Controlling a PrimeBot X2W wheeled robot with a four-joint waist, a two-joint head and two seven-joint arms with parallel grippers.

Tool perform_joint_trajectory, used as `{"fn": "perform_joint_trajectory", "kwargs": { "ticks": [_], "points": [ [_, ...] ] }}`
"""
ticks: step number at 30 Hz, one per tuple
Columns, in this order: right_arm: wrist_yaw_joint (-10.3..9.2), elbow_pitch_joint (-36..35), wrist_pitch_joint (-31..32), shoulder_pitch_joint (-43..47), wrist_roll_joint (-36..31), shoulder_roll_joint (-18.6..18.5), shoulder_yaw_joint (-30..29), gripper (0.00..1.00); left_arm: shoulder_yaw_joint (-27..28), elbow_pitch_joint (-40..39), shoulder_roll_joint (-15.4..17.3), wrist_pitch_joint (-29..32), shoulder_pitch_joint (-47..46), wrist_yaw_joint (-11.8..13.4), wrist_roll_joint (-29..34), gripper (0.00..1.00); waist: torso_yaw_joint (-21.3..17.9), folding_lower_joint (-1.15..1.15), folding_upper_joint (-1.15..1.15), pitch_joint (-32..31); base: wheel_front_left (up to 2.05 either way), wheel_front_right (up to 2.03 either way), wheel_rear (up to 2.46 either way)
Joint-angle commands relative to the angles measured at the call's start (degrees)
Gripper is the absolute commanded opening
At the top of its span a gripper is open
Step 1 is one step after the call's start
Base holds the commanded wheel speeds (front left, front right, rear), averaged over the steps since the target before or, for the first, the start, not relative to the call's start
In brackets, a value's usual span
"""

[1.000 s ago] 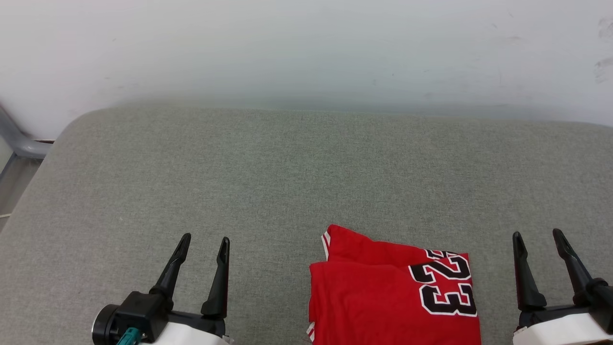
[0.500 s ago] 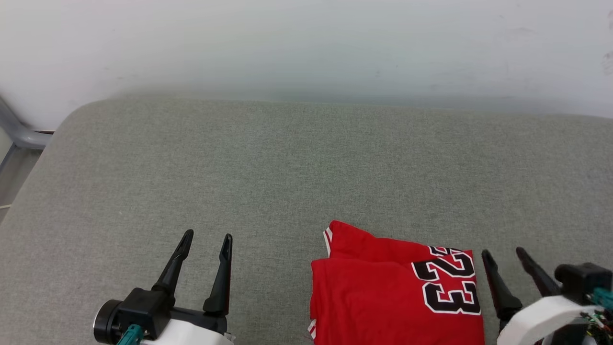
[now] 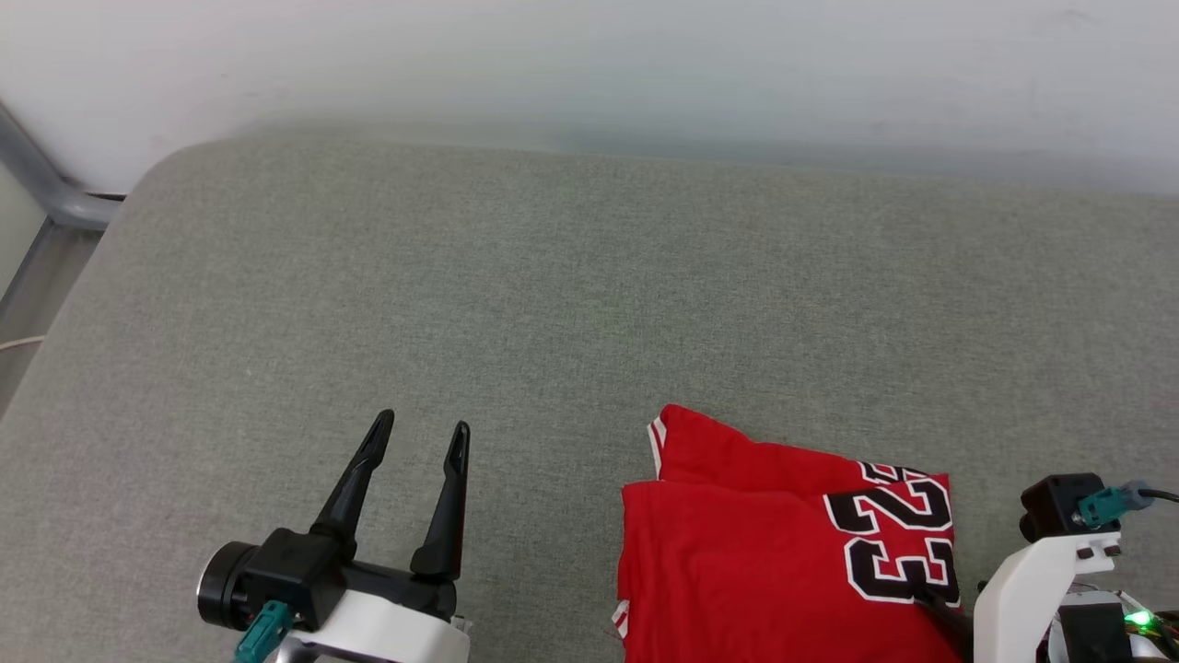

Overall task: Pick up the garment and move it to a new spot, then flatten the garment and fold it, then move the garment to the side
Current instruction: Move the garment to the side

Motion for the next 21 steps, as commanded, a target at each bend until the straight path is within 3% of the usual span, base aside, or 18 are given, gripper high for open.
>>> {"fn": "perform_joint_trajectory", "kwargs": {
  "ticks": [1,6,13,14,16,21],
  "points": [
    [-0.05,-0.15,1.00,-0.43,-0.50,0.77,-0.14,1.00,-0.11,-0.07,-0.05,-0.12,-0.84,-0.08,-0.28,1.00,0.97,0.00,0.00,1.10,0.00,0.00,0.00],
    [-0.05,1.23,3.38,-1.77,-2.27,2.09,-0.67,1.00,-0.69,0.09,0.09,-0.12,-2.10,-0.08,-0.25,1.00,2.51,0.00,0.00,3.38,0.00,0.00,0.00],
    [-0.04,6.78,1.84,-2.99,-3.49,2.61,1.46,1.00,-1.28,0.47,0.26,-0.12,-3.50,-0.08,-0.13,1.00,3.71,0.00,0.00,5.34,0.00,0.00,0.00],
    [-0.04,7.88,1.67,-3.00,-3.33,2.64,2.11,0.78,-1.37,0.52,0.28,-0.12,-3.66,-0.08,-0.04,1.00,3.78,0.00,0.00,5.46,0.00,0.00,0.00],
    [-0.02,9.79,0.67,-3.05,-3.23,2.25,3.51,0.00,-1.66,0.50,0.28,-0.12,-3.97,-0.08,0.14,1.00,3.87,0.00,0.00,5.60,0.00,0.00,0.00],
    [-0.08,11.62,-3.34,-5.32,-4.30,-0.92,5.85,0.00,-2.65,0.37,0.52,-0.12,-4.03,-0.08,0.12,1.00,3.03,0.00,0.00,5.31,0.00,0.00,0.00]
  ]
}}
